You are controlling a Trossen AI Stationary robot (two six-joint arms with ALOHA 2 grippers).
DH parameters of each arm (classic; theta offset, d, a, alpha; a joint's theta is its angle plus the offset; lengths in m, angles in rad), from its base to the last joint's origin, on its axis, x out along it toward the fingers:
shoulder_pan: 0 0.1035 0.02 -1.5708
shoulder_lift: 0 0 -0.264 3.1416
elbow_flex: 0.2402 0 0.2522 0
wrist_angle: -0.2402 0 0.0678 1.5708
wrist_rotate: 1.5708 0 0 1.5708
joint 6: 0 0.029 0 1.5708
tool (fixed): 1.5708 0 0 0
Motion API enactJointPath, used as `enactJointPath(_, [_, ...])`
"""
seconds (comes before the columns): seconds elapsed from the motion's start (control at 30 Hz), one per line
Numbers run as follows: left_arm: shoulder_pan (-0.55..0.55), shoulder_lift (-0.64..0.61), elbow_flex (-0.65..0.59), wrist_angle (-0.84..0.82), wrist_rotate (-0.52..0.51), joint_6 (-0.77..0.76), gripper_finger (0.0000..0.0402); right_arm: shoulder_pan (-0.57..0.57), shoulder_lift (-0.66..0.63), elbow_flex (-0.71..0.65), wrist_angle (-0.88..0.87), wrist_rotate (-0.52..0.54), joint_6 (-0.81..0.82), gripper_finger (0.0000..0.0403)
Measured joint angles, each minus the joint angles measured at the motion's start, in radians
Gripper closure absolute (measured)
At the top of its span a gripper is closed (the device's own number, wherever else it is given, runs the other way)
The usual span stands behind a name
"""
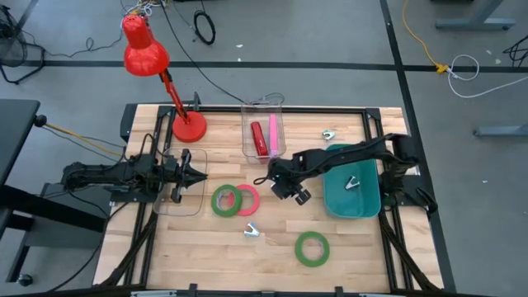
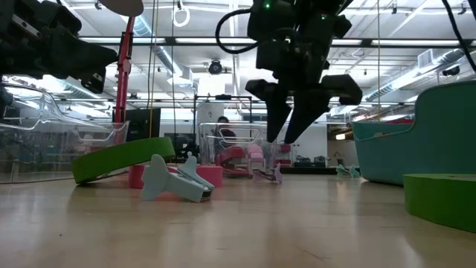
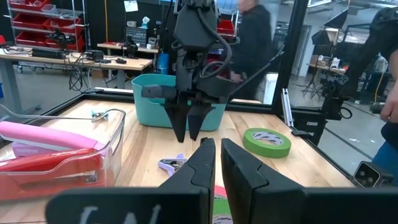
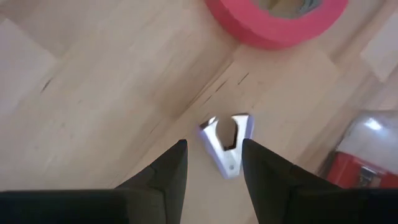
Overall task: Pick and place Stapler, Stapler remover, tape
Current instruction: Put the purple staple remover into the blue bin
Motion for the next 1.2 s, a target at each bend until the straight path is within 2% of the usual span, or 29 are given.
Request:
enactJointPath(0.37, [0.0,0.0,0.0,0.0,0.0,0.0,0.0371,-0.003,0.053,0.0,0.041,0.0,-0.012,0.0248])
enactJointPath(0.6, [0.0,0.0,0.0,0.0,0.0,0.0,0.0371,-0.014,0.075,-0.001,0.001,0.0,-0.017,0.0254])
enactJointPath(1.2, [0.0,0.0,0.0,0.0,0.0,0.0,0.0371,-0.024,0.083,0.0,0.025,0.0,-0.025,0.0346])
